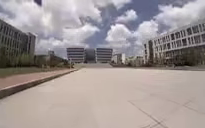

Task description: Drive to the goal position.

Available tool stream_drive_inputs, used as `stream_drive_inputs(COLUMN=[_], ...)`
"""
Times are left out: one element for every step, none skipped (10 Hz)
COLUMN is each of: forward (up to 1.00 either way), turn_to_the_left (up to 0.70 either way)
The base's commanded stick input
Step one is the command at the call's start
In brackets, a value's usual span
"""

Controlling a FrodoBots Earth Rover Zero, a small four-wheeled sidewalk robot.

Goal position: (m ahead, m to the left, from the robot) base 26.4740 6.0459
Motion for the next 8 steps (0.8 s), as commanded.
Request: stream_drive_inputs(forward=[0.7,0.7,0.7,0.7,0.7,0.7,0.7,0.7], turn_to_the_left=[0.0,0.0,0.0,0.0,0.0,0.0,0.0,0.0])
